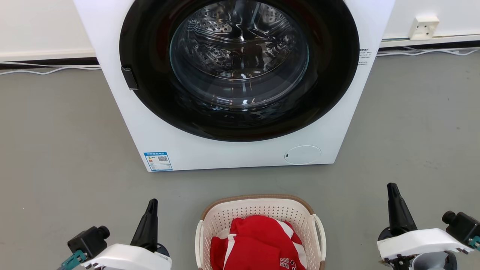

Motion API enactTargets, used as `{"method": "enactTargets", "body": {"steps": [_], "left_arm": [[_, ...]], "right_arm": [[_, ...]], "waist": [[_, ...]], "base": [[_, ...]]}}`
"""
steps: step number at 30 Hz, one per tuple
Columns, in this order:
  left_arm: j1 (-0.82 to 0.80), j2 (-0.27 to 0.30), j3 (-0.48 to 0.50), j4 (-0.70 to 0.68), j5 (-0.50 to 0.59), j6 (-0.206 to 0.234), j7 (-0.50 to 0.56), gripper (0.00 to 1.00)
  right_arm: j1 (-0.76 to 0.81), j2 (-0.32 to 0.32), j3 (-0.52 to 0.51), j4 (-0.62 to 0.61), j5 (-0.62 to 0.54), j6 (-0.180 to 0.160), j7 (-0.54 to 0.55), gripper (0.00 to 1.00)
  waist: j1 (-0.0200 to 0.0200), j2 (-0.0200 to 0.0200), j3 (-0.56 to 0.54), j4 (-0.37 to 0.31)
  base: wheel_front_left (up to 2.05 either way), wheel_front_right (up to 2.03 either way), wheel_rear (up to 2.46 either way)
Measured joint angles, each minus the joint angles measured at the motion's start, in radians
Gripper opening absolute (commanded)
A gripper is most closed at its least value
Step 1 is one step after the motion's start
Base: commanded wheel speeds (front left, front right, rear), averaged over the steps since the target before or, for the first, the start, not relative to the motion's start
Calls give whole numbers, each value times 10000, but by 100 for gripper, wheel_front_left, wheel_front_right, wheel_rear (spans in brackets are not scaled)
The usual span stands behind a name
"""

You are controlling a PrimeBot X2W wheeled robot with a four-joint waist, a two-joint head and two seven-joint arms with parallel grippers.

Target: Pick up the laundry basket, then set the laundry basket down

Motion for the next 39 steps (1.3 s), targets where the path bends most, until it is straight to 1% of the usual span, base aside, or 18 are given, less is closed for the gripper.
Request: {"method": "enactTargets", "body": {"steps": [39], "left_arm": [[-208, 63, 662, 272, -3973, -257, 1076, 0]], "right_arm": [[-8, 48, -284, 2, 4322, 0, 1074, 0]], "waist": [[0, 0, -109, 134]], "base": [[0, 0, 0]]}}
